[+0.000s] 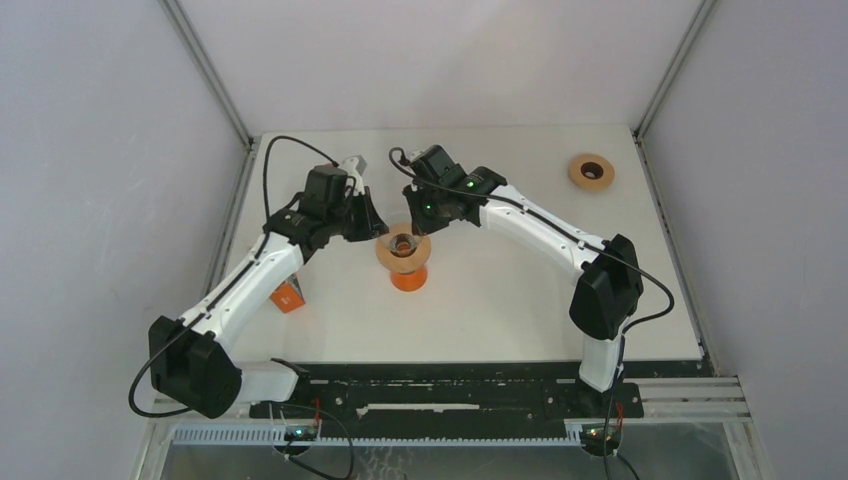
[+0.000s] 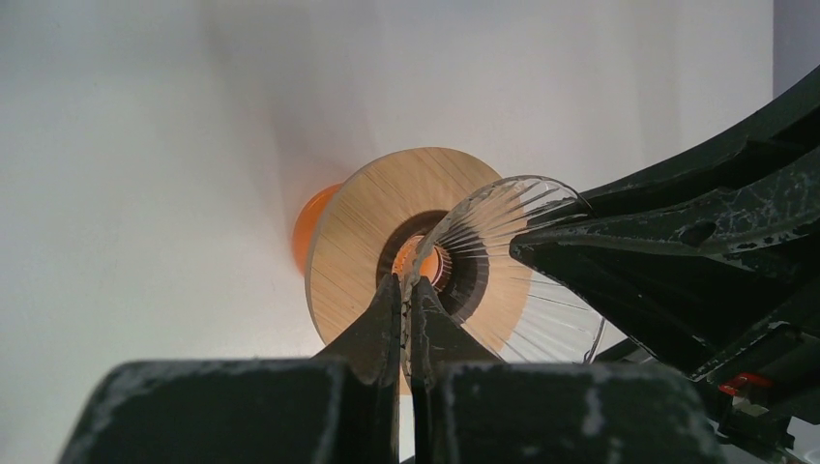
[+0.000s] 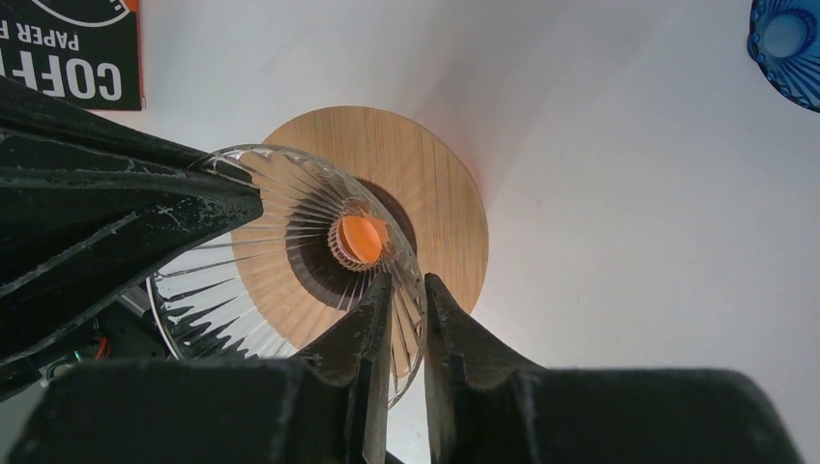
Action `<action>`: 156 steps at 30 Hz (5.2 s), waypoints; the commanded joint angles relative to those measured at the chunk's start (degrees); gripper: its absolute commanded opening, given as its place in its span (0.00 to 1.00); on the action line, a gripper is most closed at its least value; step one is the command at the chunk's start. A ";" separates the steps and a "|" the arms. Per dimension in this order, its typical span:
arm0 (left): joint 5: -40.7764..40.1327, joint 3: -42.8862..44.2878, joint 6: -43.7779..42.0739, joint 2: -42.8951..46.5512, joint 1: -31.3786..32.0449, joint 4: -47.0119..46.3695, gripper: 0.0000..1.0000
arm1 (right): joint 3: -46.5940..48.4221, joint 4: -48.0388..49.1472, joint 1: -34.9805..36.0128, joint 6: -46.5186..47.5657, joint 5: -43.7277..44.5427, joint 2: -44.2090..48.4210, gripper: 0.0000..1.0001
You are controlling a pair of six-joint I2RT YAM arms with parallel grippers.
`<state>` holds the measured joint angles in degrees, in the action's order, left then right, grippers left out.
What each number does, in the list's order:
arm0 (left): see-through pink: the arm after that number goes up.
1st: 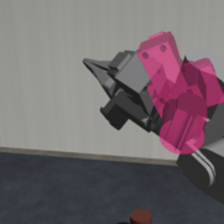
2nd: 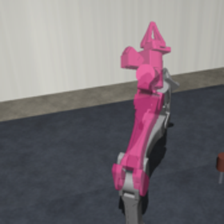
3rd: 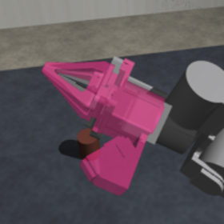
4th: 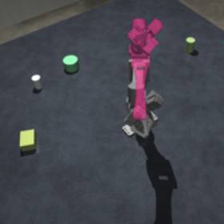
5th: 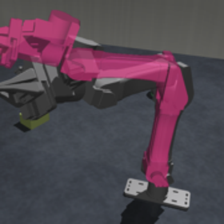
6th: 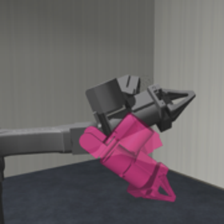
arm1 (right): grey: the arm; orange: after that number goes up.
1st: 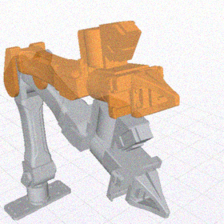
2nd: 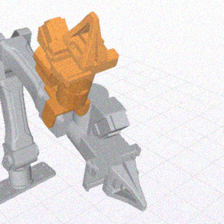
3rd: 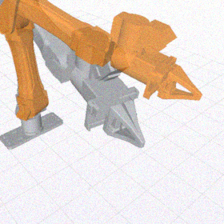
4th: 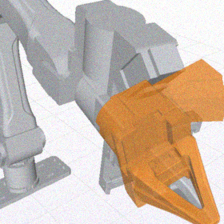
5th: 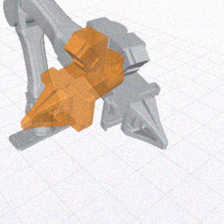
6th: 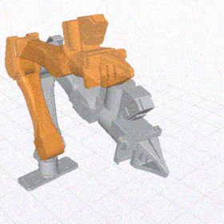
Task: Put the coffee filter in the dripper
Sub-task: Place the coffee dripper in the dripper holder, then adjust the coffee filter holder at the center of the board.
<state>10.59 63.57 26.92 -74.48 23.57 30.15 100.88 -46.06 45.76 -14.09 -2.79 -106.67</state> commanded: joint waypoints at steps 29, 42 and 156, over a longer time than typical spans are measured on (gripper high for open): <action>-1.86 -1.88 -1.73 -7.75 2.51 1.15 0.00 | -0.35 -3.73 -0.89 1.24 -1.55 -8.33 0.04; -2.78 -0.54 -2.22 -9.93 2.86 2.46 0.00 | 0.21 -4.92 -1.50 1.38 -1.85 -9.50 0.08; -19.94 -0.87 -19.01 -2.29 -24.19 9.45 0.09 | -46.74 12.58 -10.16 7.53 14.30 59.89 0.91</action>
<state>-10.11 59.35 9.58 -78.11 -1.39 40.01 54.02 -36.03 36.01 -7.31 12.32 -46.70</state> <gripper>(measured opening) 0.067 0.906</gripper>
